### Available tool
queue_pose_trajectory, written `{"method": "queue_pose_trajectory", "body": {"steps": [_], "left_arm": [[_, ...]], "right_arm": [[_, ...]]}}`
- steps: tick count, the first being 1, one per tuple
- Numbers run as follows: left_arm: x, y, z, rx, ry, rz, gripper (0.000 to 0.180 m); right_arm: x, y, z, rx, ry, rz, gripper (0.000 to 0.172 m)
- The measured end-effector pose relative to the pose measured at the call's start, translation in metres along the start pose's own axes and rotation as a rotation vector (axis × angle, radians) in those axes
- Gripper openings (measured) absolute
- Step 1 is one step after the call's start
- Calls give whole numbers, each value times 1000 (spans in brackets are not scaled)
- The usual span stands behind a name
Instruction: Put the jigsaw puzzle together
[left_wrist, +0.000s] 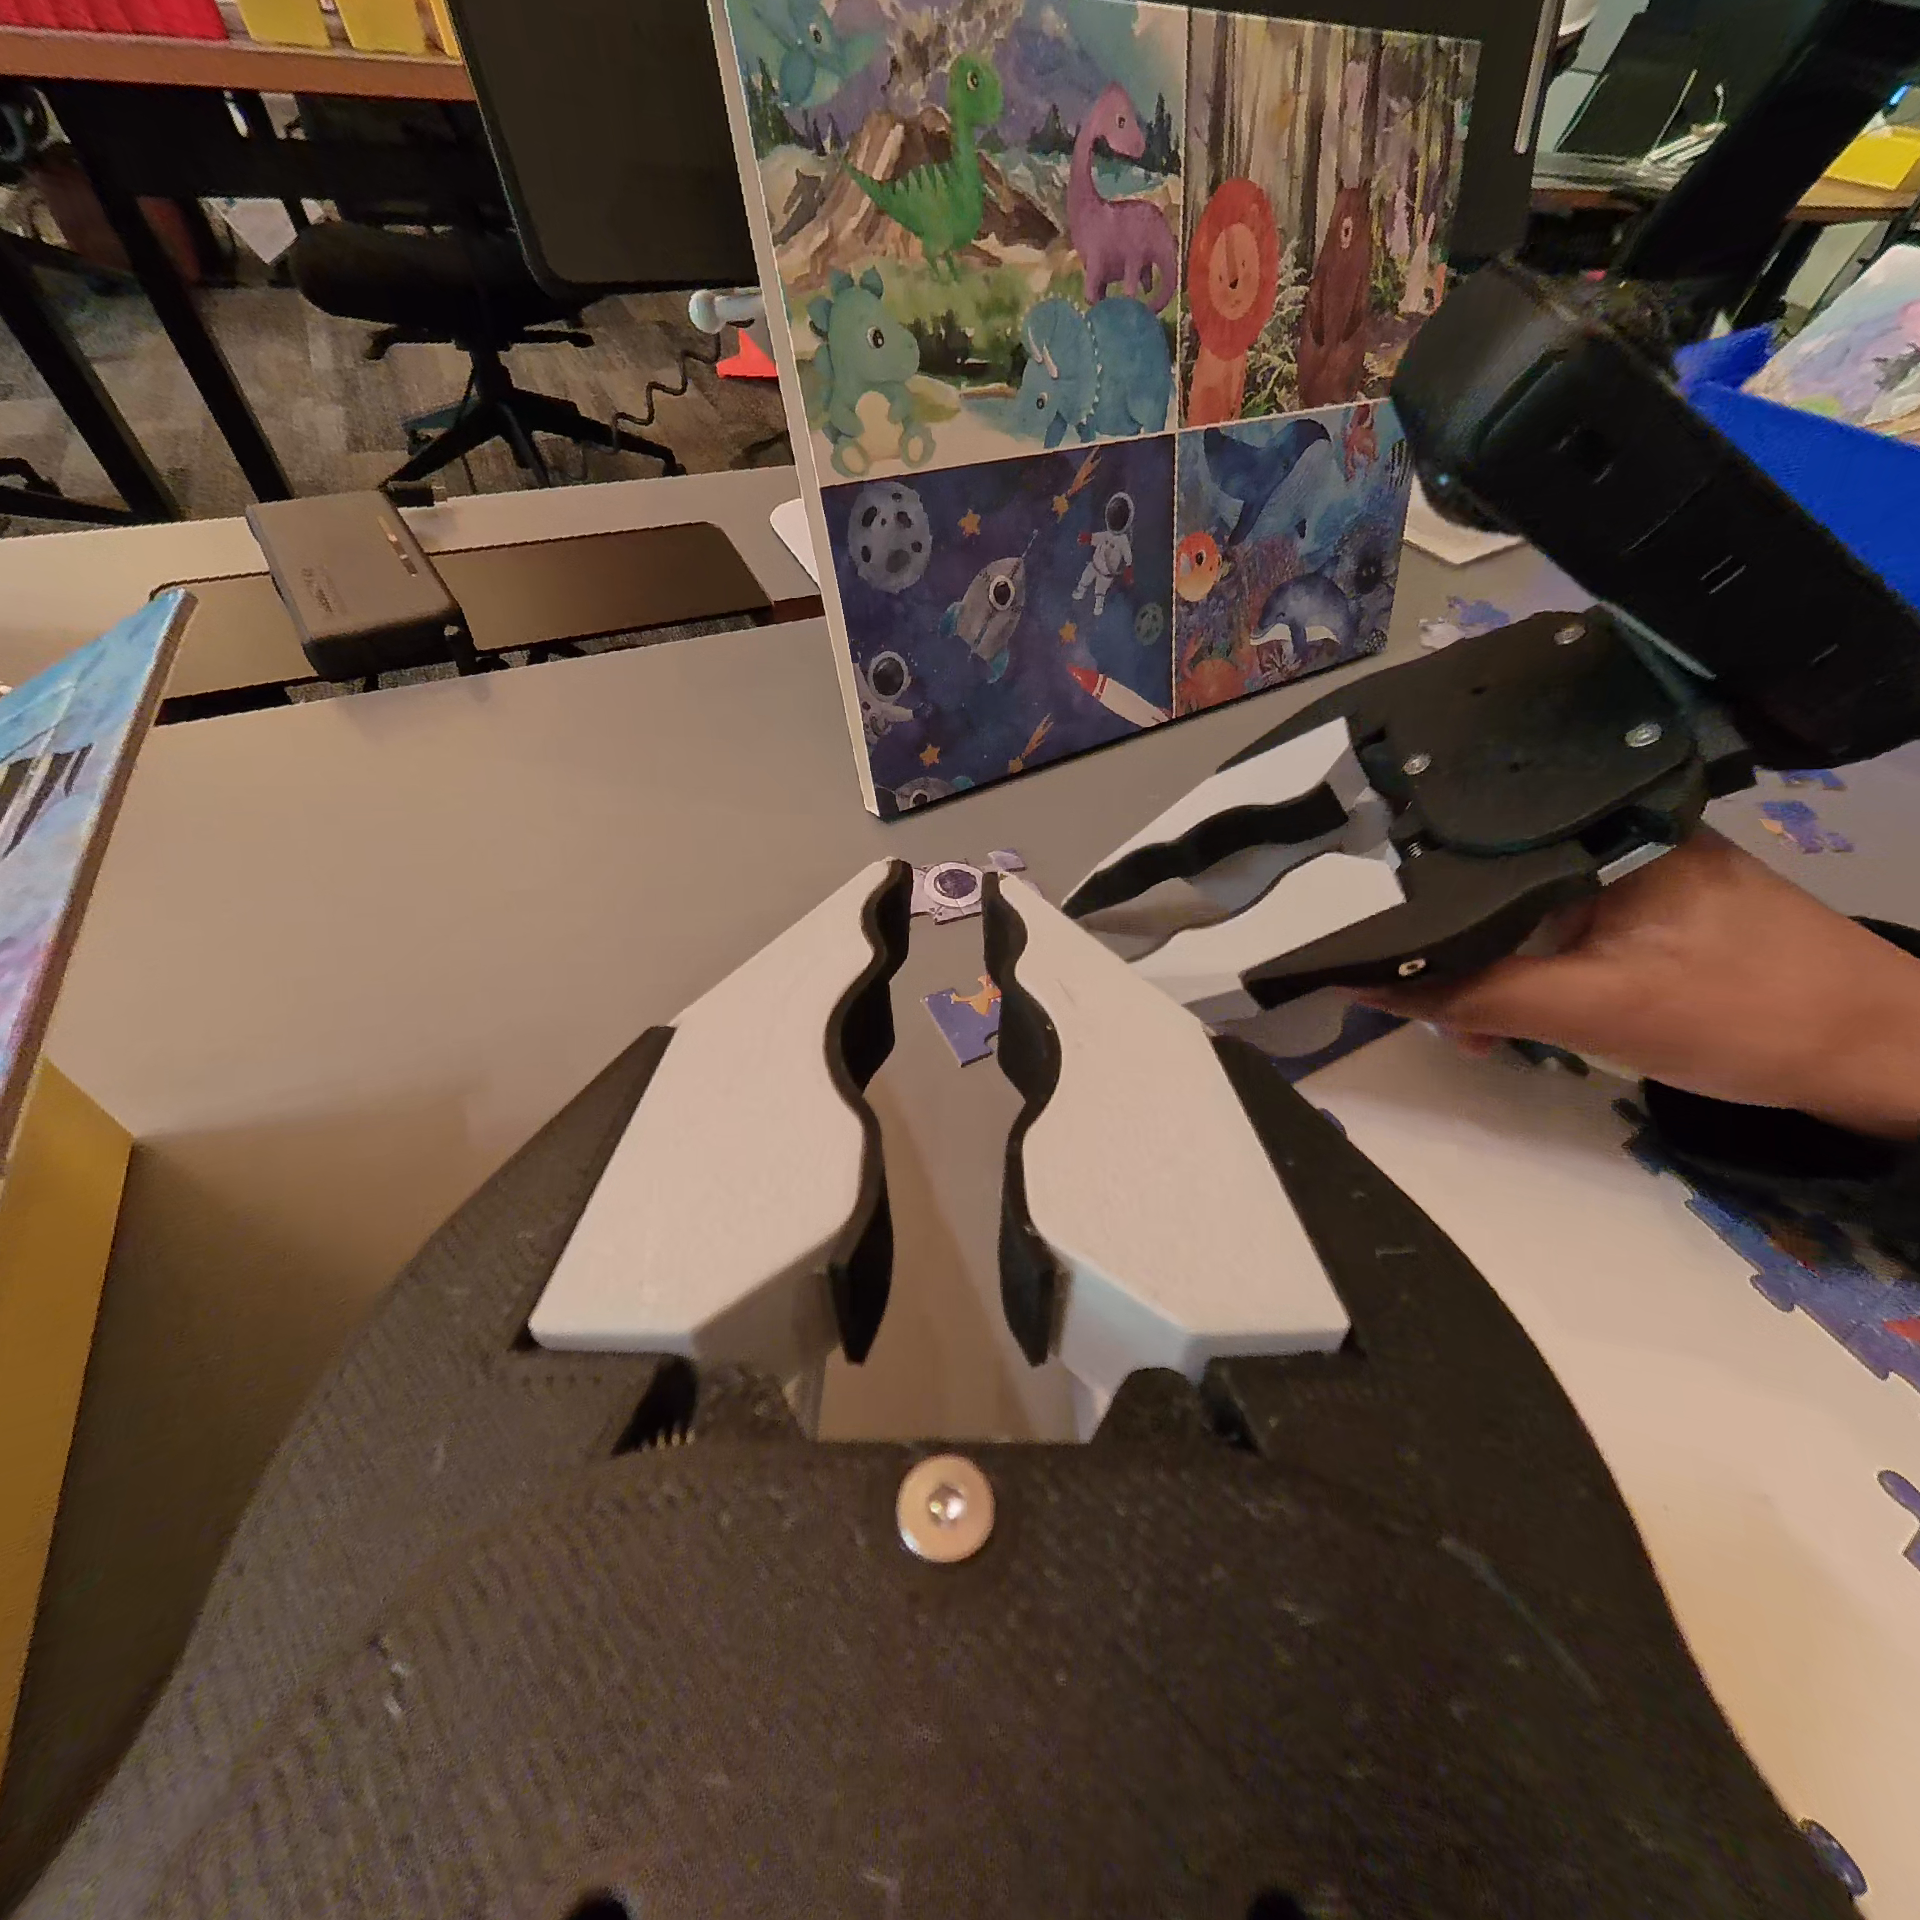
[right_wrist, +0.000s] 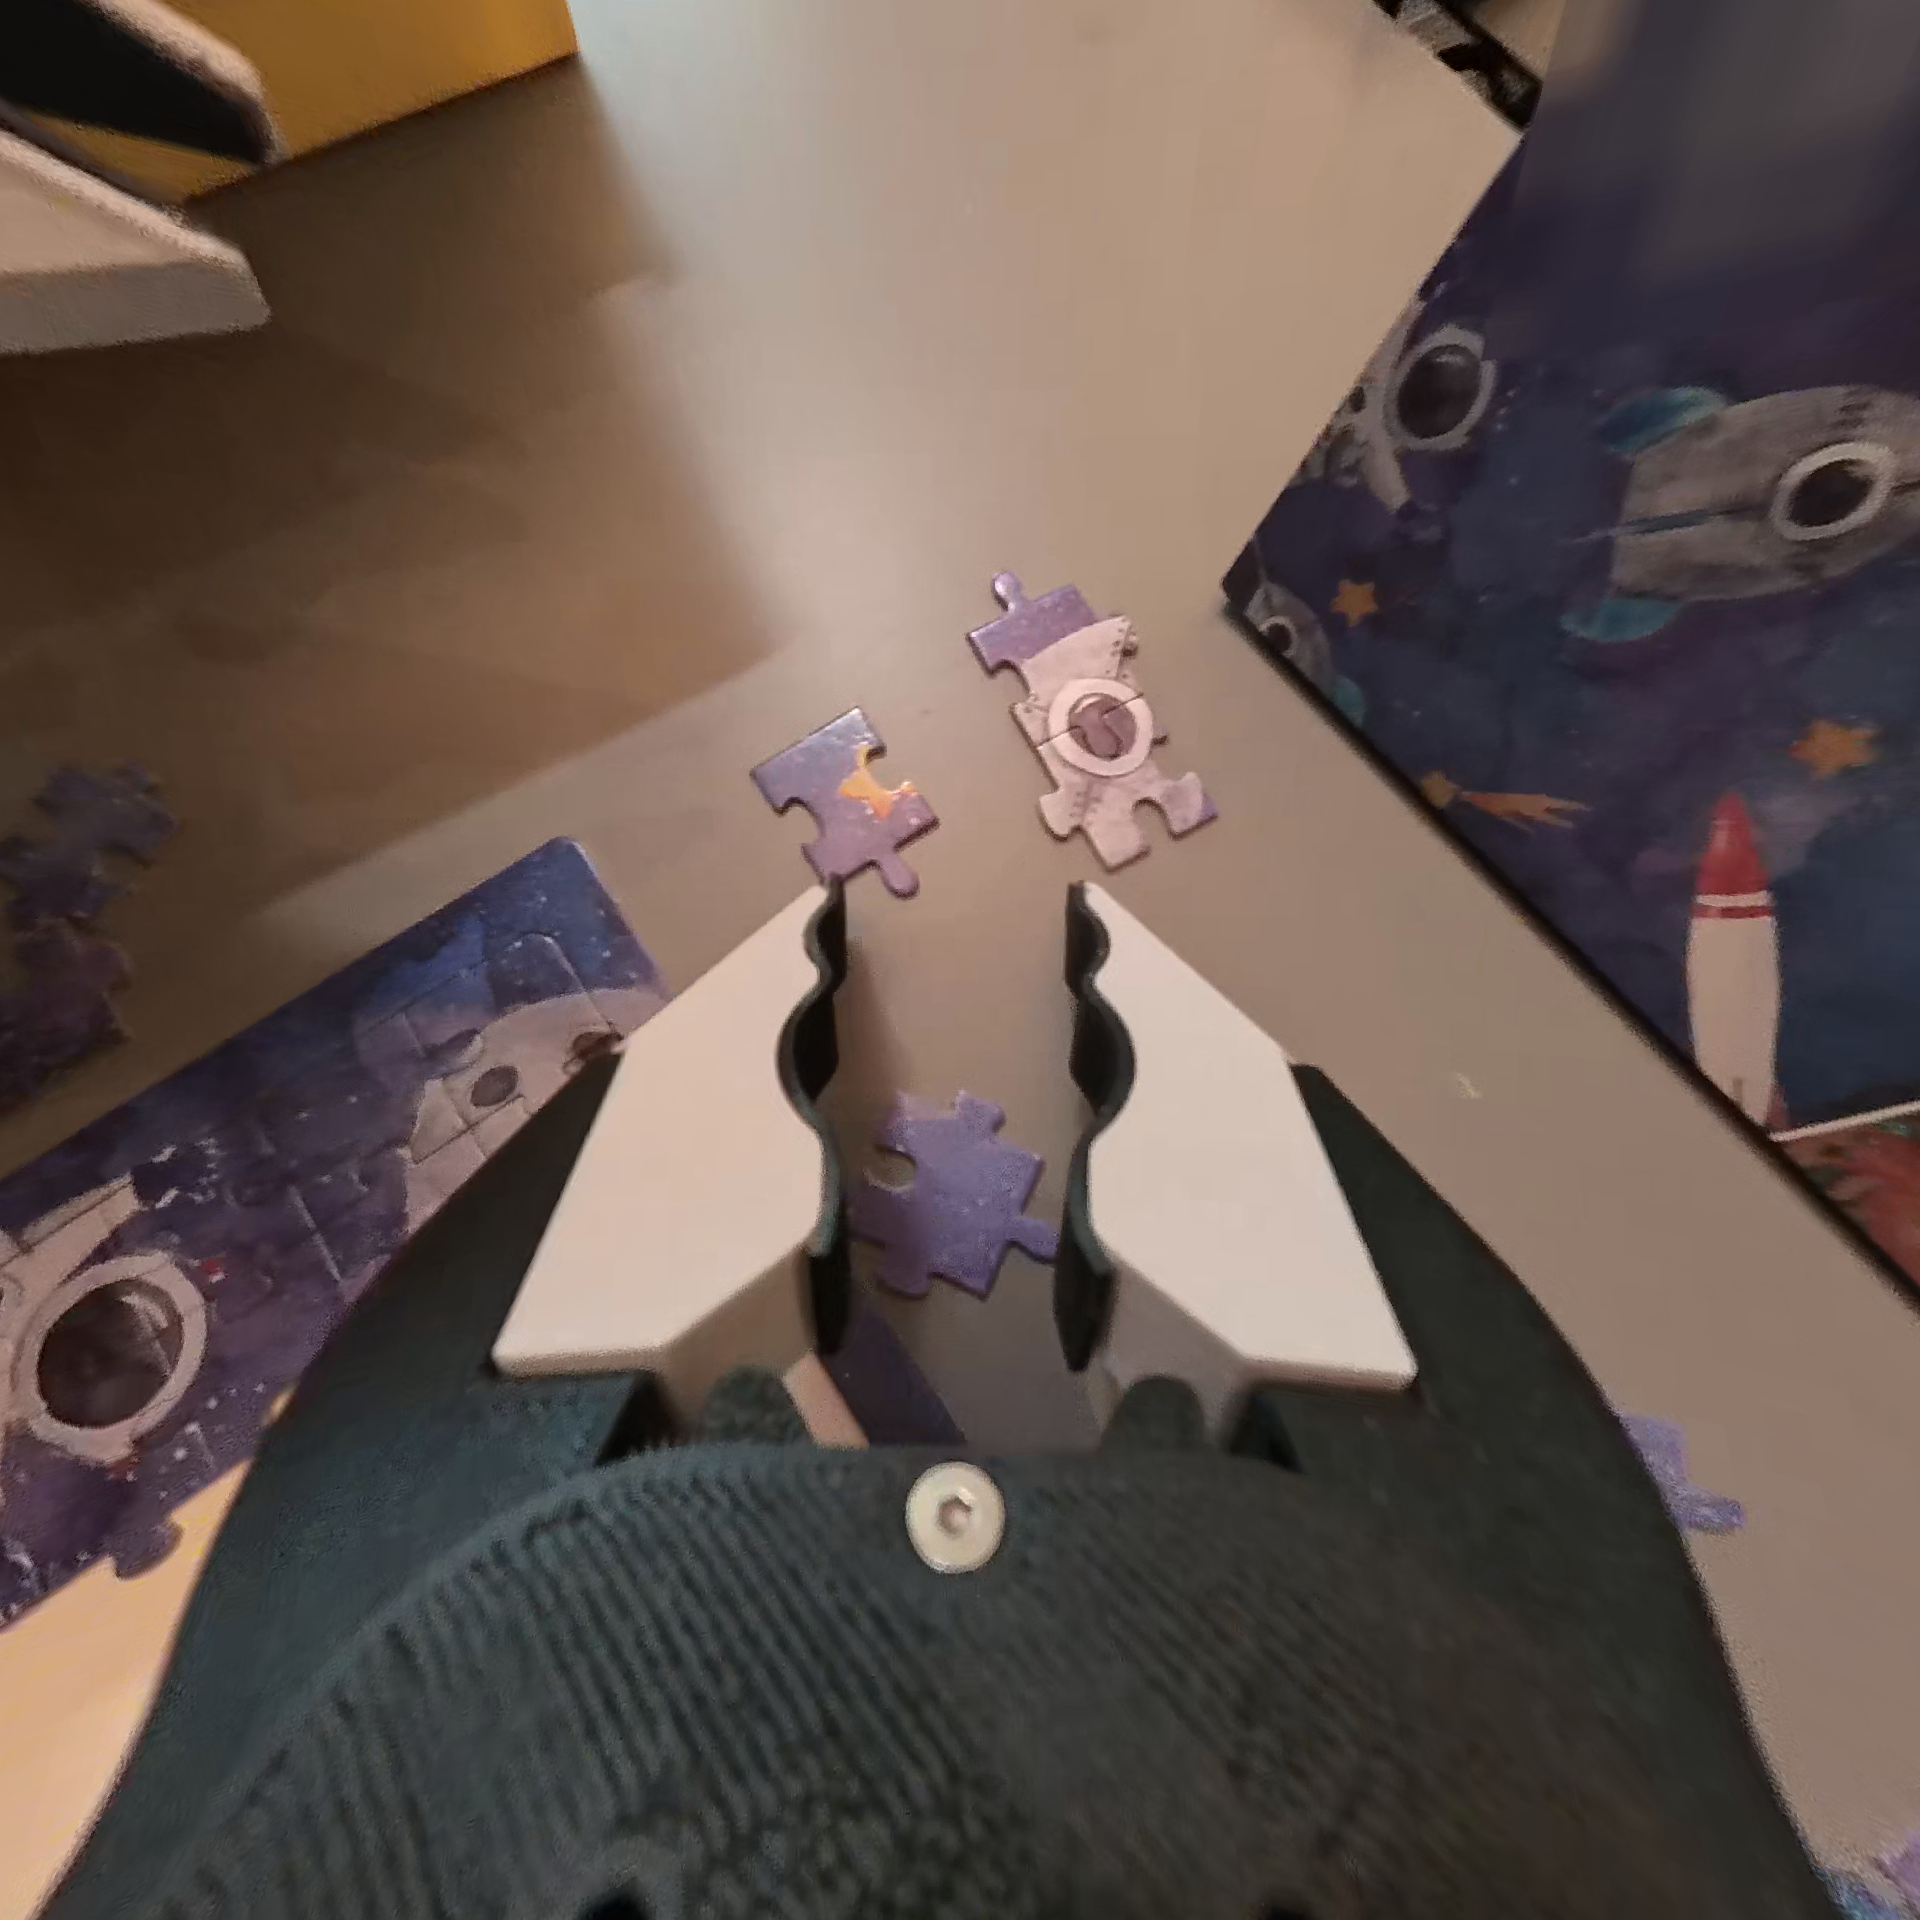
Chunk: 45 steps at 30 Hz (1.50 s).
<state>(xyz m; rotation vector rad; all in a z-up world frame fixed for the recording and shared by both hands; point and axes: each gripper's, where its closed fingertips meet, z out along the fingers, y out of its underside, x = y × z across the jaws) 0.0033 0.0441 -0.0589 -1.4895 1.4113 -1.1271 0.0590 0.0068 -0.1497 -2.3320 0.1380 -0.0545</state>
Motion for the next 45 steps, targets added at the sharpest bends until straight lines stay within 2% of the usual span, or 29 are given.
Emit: {"method": "queue_pose_trajectory", "body": {"steps": [9,15,19,25,30,34,37,42,45], "left_arm": [[0,0,0,0,3,-2,12],[1,-1,-1,5,7,-6,12],[1,-1,-1,5,7,-6,12],[1,0,0,-1,5,-3,12],[1,0,0,-1,5,-4,12],[1,-1,0,2,8,-5,12],[1,-1,-1,5,9,-7,12],[1,-2,-1,9,12,-10,12],[1,-2,-1,8,11,-9,12]], "right_arm": [[-17,-3,12,-11,-59,-12,47],[4,-2,10,-47,53,-80,47],[34,-2,3,-47,192,-97,37],[-8,-10,9,1,-7,-16,48],[-15,-8,21,-32,1,-13,59],[-16,-12,25,-49,-8,-19,55],[-16,-14,26,-55,-33,-33,33],[-15,-11,22,-57,-78,-58,32],[-22,-14,6,-8,-143,-100,32]]}}
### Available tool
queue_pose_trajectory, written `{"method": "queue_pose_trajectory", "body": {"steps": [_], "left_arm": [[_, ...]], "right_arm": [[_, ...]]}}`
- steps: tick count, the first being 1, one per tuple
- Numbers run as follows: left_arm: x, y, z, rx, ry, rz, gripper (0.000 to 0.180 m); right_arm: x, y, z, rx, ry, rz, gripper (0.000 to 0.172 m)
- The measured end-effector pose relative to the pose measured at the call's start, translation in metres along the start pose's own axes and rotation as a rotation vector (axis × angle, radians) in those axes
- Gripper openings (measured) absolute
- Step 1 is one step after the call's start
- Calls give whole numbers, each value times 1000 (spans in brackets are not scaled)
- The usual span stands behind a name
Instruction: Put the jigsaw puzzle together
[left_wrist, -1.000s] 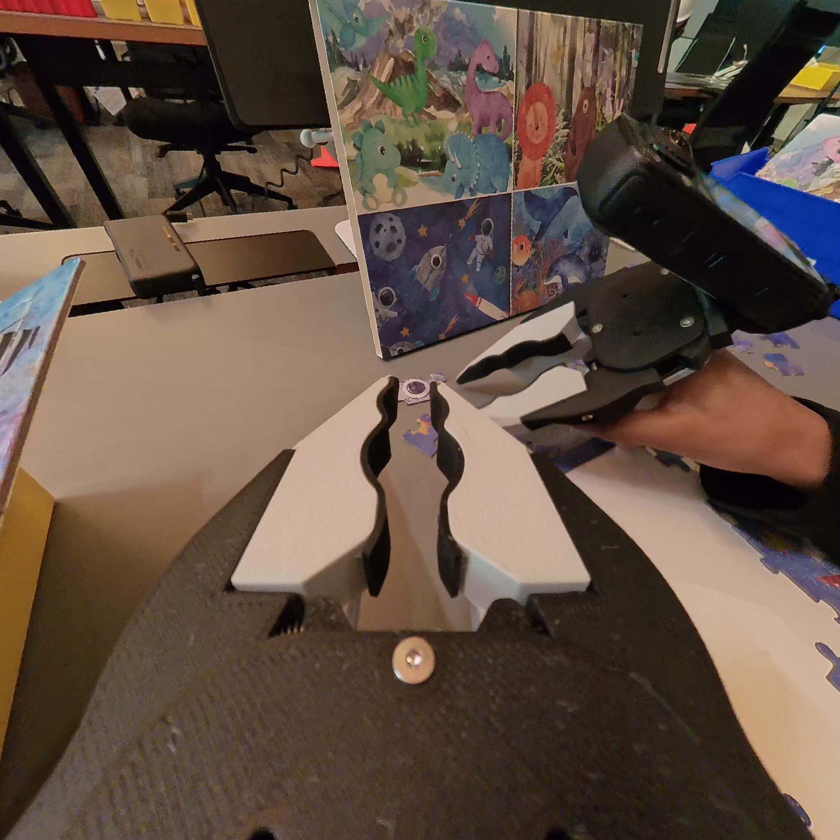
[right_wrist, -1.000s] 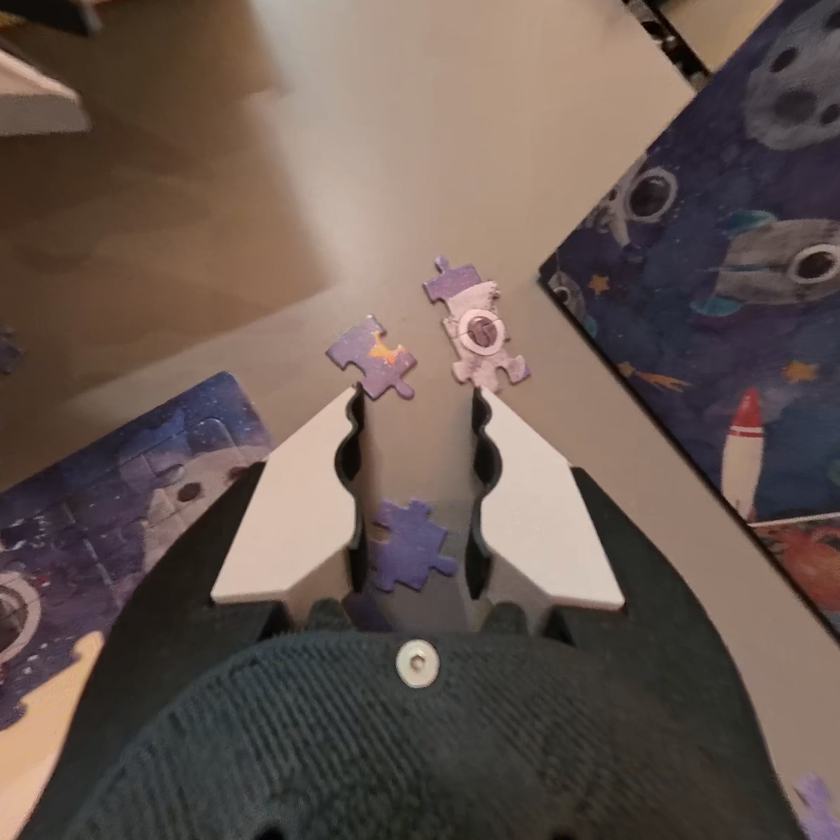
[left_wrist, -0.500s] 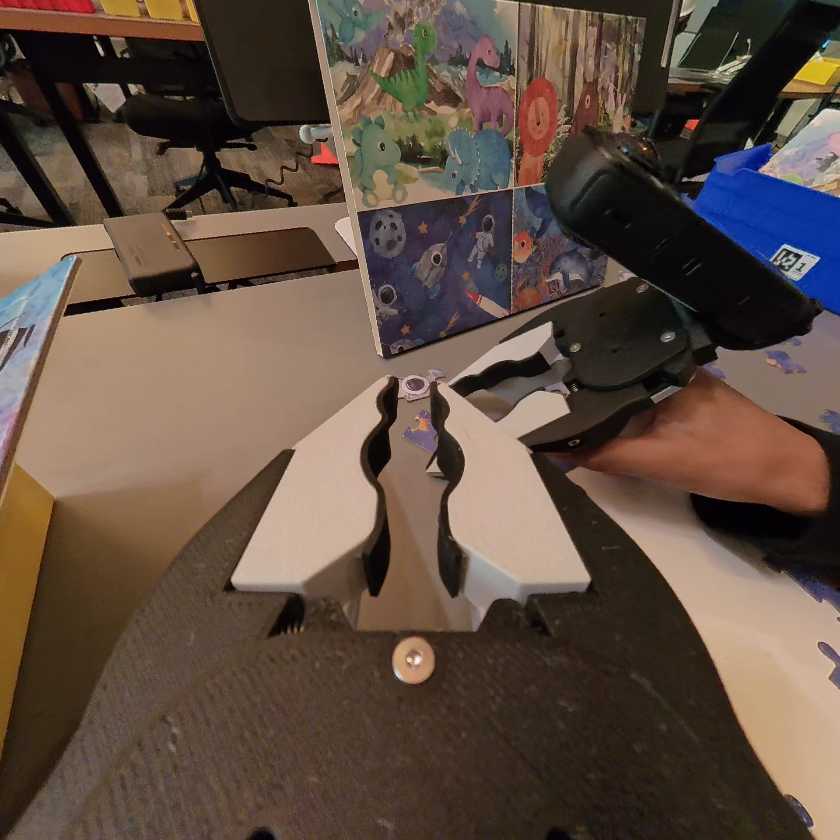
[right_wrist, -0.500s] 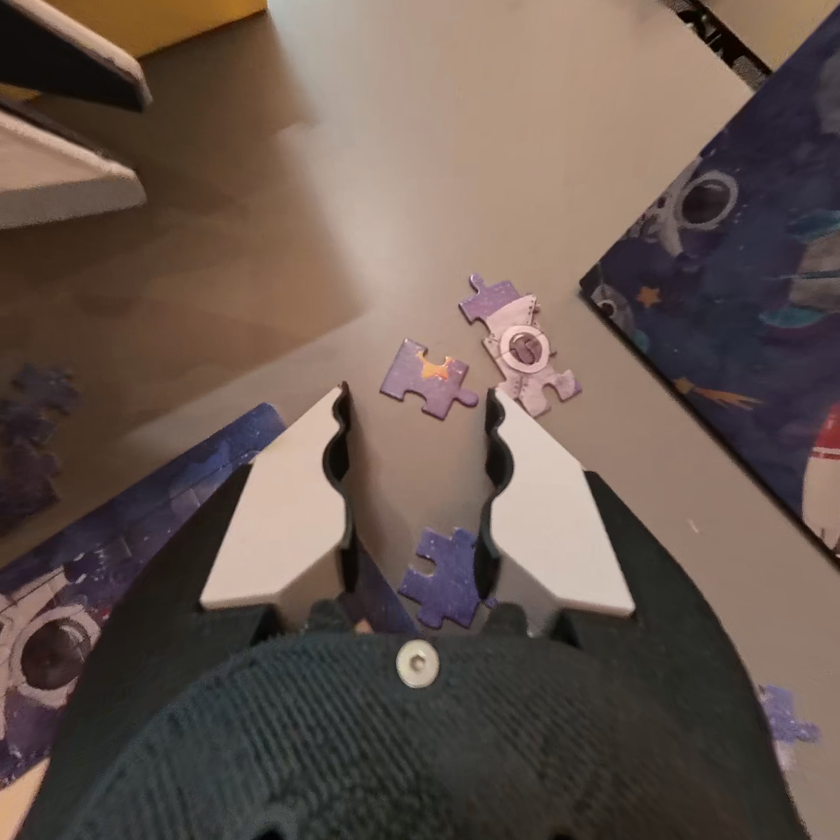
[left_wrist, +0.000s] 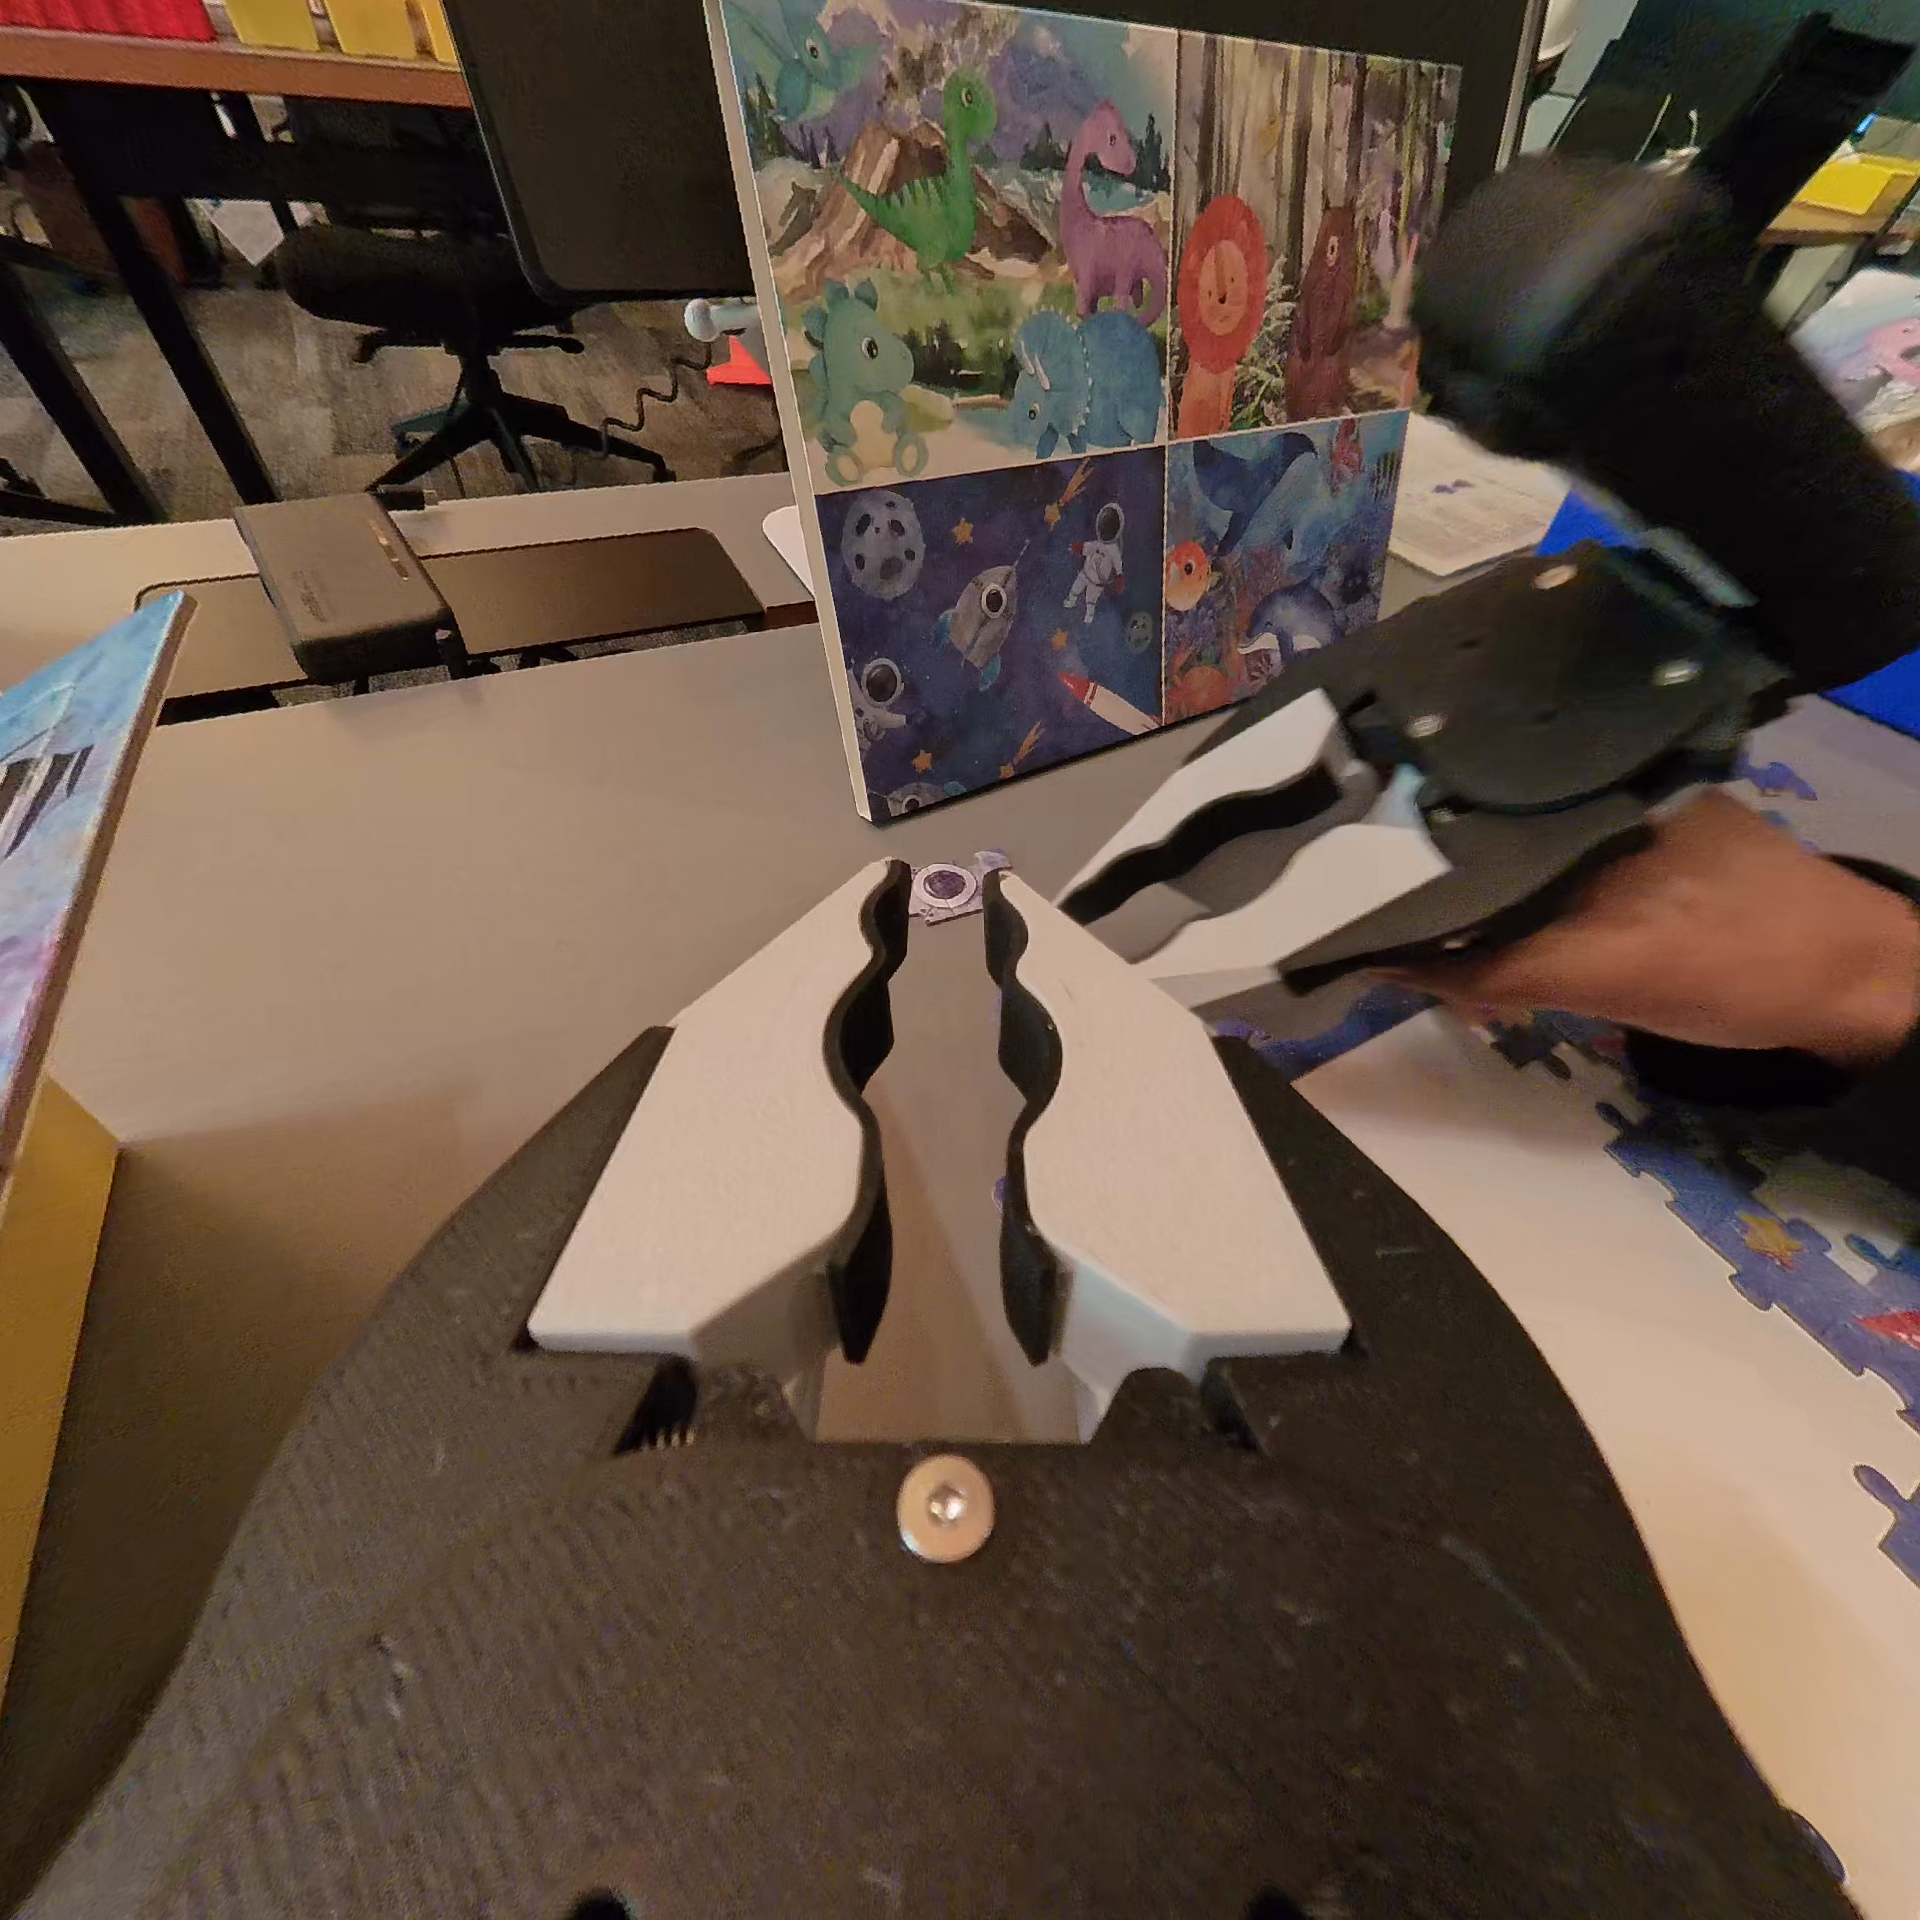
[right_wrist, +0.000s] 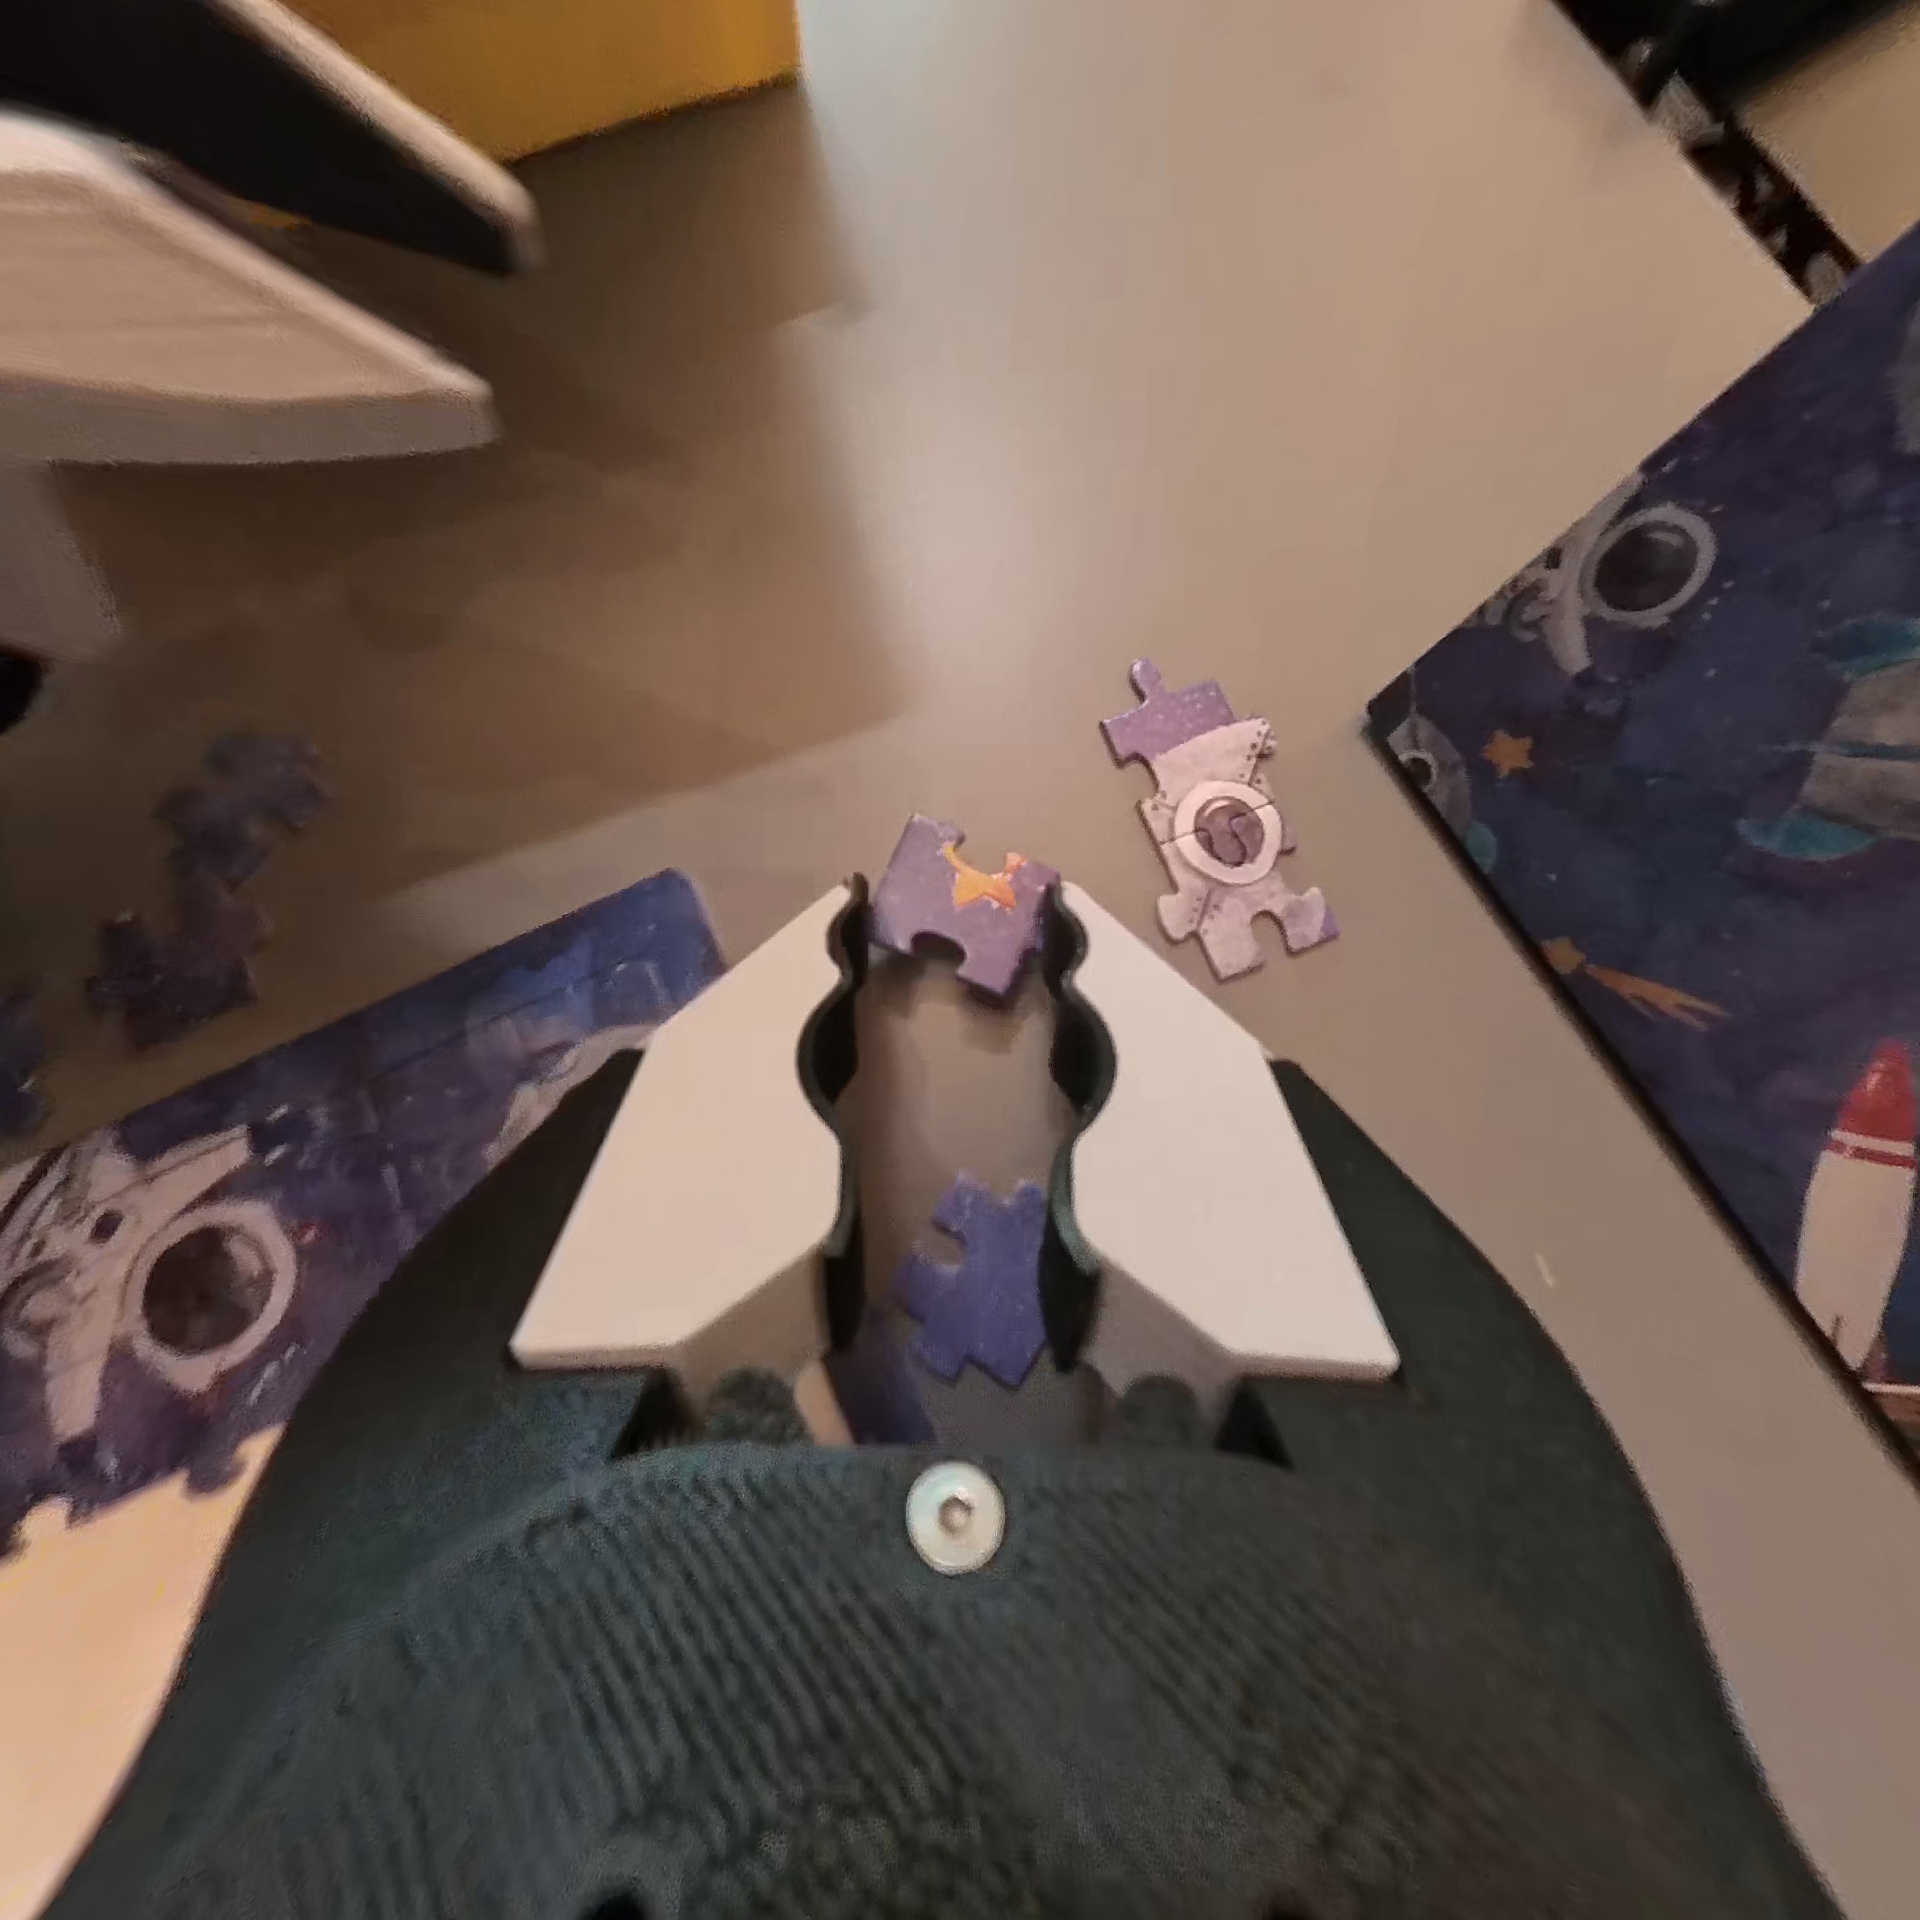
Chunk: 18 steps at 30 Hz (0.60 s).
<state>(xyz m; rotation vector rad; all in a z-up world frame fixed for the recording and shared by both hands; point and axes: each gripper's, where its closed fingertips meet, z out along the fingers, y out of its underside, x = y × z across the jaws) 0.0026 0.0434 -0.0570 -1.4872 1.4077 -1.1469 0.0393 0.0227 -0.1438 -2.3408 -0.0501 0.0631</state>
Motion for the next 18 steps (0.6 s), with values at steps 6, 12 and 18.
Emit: {"method": "queue_pose_trajectory", "body": {"steps": [6,12,18], "left_arm": [[1,2,2,-10,3,1,13],[3,7,5,-34,1,14,13],[3,10,7,-46,-2,18,13]], "right_arm": [[-53,19,-59,40,-188,-210,32],[-157,81,-92,-89,-447,-520,32],[-189,107,-94,-168,-514,-679,1]]}}
